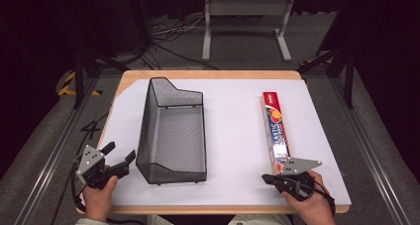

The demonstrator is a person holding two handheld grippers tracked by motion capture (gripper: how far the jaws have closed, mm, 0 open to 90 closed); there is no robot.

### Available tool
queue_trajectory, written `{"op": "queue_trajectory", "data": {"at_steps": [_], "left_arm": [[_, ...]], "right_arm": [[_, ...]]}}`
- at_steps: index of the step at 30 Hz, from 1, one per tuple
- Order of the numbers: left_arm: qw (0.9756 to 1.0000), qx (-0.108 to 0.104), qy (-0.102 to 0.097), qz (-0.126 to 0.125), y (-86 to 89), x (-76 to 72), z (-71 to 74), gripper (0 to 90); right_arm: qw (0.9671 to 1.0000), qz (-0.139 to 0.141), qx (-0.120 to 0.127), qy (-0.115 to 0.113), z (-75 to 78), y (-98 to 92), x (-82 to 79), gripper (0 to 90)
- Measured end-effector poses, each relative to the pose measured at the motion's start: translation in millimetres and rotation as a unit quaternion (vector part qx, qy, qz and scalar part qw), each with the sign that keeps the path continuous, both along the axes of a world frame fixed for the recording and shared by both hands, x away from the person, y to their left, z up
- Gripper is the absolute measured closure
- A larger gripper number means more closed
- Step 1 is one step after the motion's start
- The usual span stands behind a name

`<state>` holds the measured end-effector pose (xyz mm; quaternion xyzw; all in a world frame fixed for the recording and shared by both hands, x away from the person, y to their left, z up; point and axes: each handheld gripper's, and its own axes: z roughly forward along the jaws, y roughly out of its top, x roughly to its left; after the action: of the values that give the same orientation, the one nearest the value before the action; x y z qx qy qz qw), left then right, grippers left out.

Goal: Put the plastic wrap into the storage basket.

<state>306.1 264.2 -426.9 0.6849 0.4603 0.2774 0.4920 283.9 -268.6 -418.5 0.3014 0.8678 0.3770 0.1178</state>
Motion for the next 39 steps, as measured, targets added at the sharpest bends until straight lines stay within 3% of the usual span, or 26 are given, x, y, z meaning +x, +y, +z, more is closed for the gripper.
{"op": "queue_trajectory", "data": {"at_steps": [6,9,12,17,22,27,30,31,33,38,39], "left_arm": [[0.9999,0.01,-0.001,-0.005,-3.1,0.5,-0.3,21.2],[1.0,0.008,-0.001,-0.003,-2.7,-0.3,0.1,21.2],[1.0,0.007,-0.002,-0.002,-2.0,-0.2,0.1,21.2],[1.0,0.005,-0.002,-0.001,-2.0,-0.4,0.1,21.2],[1.0,0.005,-0.001,0.0,-1.8,0.0,-0.1,21.2],[1.0,0.004,0.0,0.001,-2.0,1.5,-0.3,21.3],[1.0,0.004,0.001,0.003,-2.2,2.2,-0.4,21.5],[1.0,0.005,0.002,0.003,-2.4,2.7,-0.5,21.5],[1.0,0.005,0.003,0.004,-2.3,3.4,-0.3,21.6],[1.0,0.004,0.004,0.005,-3.9,4.7,-1.2,21.6],[1.0,0.004,0.004,0.005,-4.3,4.8,-1.2,21.7]], "right_arm": [[0.9999,-0.01,-0.011,0.006,-0.8,3.0,0.2,90.0],[0.999,-0.027,-0.035,-0.001,2.0,2.8,-1.2,90.0],[0.999,-0.033,-0.028,0.008,2.8,0.0,-0.9,90.0],[0.9965,-0.054,-0.061,0.018,6.6,-3.0,-2.7,90.0],[0.9947,-0.08,-0.055,0.033,8.4,-16.0,-2.8,90.0],[0.9893,-0.127,-0.06,0.04,11.8,-39.8,-4.5,90.0],[0.9873,-0.141,-0.061,0.041,12.6,-46.8,-4.7,90.0],[0.984,-0.161,-0.062,0.045,13.2,-55.1,-5.2,90.0],[0.9815,-0.175,-0.061,0.047,13.6,-60.3,-5.4,90.0],[0.983,-0.167,-0.062,0.044,12.1,-59.7,-4.2,90.0],[0.9879,-0.144,-0.039,0.042,13.5,-56.4,-2.2,90.0]]}}
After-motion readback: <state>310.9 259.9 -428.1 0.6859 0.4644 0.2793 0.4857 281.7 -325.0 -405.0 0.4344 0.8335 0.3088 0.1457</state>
